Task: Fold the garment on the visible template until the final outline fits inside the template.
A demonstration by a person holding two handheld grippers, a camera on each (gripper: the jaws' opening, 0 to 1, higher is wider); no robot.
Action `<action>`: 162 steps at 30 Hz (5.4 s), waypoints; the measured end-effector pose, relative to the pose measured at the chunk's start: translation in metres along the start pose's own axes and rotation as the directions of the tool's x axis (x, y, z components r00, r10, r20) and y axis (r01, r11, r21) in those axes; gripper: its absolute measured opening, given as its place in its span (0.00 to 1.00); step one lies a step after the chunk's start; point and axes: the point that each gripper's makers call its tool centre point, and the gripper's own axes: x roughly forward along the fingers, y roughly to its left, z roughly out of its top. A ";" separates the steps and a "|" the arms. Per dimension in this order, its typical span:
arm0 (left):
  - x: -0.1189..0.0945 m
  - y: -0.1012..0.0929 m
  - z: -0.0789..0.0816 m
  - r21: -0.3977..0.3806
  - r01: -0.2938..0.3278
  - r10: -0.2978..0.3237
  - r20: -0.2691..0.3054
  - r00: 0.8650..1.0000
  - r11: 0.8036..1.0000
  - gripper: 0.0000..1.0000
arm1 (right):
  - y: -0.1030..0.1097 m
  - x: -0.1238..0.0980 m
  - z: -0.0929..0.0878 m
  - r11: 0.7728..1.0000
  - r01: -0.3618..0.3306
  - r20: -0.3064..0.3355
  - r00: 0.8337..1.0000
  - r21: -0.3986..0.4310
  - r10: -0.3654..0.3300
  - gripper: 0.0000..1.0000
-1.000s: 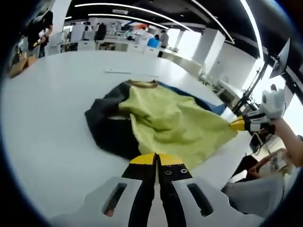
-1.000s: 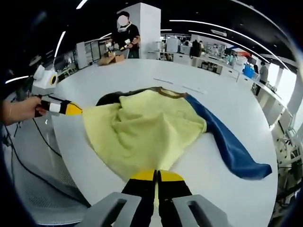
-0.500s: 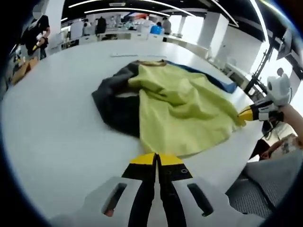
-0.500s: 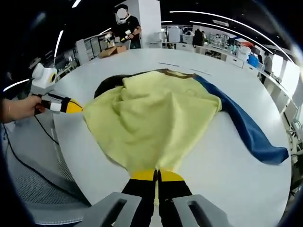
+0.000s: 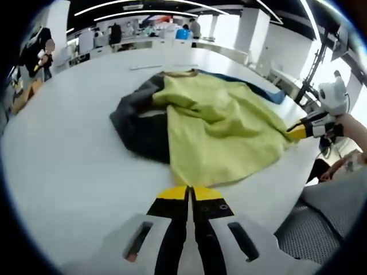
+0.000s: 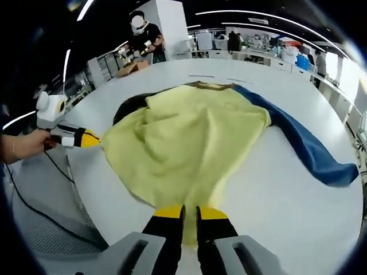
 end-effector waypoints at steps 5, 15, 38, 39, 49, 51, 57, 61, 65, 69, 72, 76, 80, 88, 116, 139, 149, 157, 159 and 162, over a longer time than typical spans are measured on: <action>-0.007 -0.001 0.013 0.068 0.022 -0.026 0.051 0.998 0.997 0.11 | -0.007 -0.017 0.005 1.000 0.016 0.009 1.000 -0.008 -0.016 0.14; -0.003 0.011 0.029 0.086 0.037 -0.044 0.075 0.996 0.996 0.17 | -0.025 -0.026 0.001 0.998 0.064 0.002 0.998 0.015 -0.064 0.14; 0.024 0.015 0.008 0.037 0.093 -0.092 -0.025 0.995 0.995 0.12 | -0.022 -0.009 -0.041 0.995 0.098 -0.119 0.988 0.009 -0.096 0.07; 0.024 0.016 0.005 0.023 0.088 -0.087 -0.038 0.995 0.996 0.11 | -0.023 -0.010 -0.040 0.995 0.100 -0.118 0.988 0.012 -0.098 0.07; 0.026 0.014 0.006 0.022 0.098 -0.097 -0.042 0.994 0.995 0.09 | -0.017 -0.007 -0.041 0.997 0.070 -0.129 0.990 0.043 -0.064 0.00; 0.025 0.013 0.006 0.021 0.104 -0.103 -0.041 0.994 0.994 0.04 | -0.018 -0.007 -0.041 0.997 0.076 -0.131 0.989 0.035 -0.070 0.00; 0.021 0.014 0.011 0.010 0.095 -0.095 -0.016 0.995 0.995 0.00 | -0.019 -0.008 -0.040 0.993 0.067 -0.106 0.993 0.096 -0.057 0.00; 0.013 0.011 0.016 0.003 0.101 -0.101 -0.003 0.995 0.995 0.00 | -0.021 -0.016 -0.033 0.992 0.076 -0.083 0.994 0.104 -0.067 0.00; 0.001 0.003 0.030 -0.023 0.124 -0.123 0.035 0.992 0.992 0.00 | -0.030 -0.032 -0.017 0.989 0.111 -0.034 0.994 0.096 -0.108 0.00; -0.010 -0.003 0.041 -0.026 0.136 -0.134 0.066 0.989 0.990 0.00 | -0.039 -0.051 0.003 0.983 0.150 0.031 0.988 0.105 -0.154 0.00; -0.018 -0.010 0.047 -0.032 0.148 -0.145 0.085 0.986 0.988 0.00 | -0.042 -0.064 0.014 0.980 0.165 0.061 0.983 0.109 -0.172 0.00; -0.029 -0.017 0.051 -0.045 0.162 -0.158 0.094 0.983 0.986 0.00 | -0.045 -0.077 0.023 0.978 0.185 0.085 0.977 0.101 -0.194 0.00; -0.042 -0.022 0.054 -0.069 0.179 -0.170 0.113 0.979 0.982 0.00 | -0.041 -0.087 0.028 0.976 0.195 0.098 0.974 0.097 -0.204 0.00; -0.060 -0.029 0.048 -0.130 0.187 -0.171 0.126 0.977 0.974 0.00 | -0.040 -0.098 0.025 0.970 0.218 0.100 0.968 0.110 -0.229 0.00; -0.051 -0.020 -0.057 -0.184 0.069 -0.109 -0.220 0.969 0.981 0.00 | -0.035 -0.073 -0.053 0.953 0.203 -0.098 0.978 0.226 -0.185 0.00; -0.042 -0.015 -0.076 -0.108 0.029 -0.057 -0.268 0.962 0.994 0.02 | -0.037 -0.055 -0.080 0.967 0.194 -0.142 0.975 0.165 -0.171 0.00; -0.048 -0.008 -0.062 -0.062 0.015 -0.027 -0.199 0.980 0.998 0.19 | -0.038 -0.060 -0.067 0.976 0.178 -0.089 0.982 0.128 -0.168 0.10; -0.048 -0.009 -0.043 -0.009 0.038 -0.039 -0.107 0.993 0.999 0.44 | -0.045 -0.064 -0.041 0.980 0.170 0.023 0.985 0.101 -0.174 0.41; -0.048 -0.010 -0.039 -0.035 0.051 -0.054 -0.091 0.994 0.998 0.50 | -0.048 -0.066 -0.036 0.981 0.168 0.041 0.984 0.099 -0.173 0.46; -0.048 -0.010 -0.032 -0.015 0.058 -0.059 -0.066 0.996 0.998 0.61 | -0.056 -0.068 -0.029 0.978 0.174 0.082 0.980 0.115 -0.184 0.54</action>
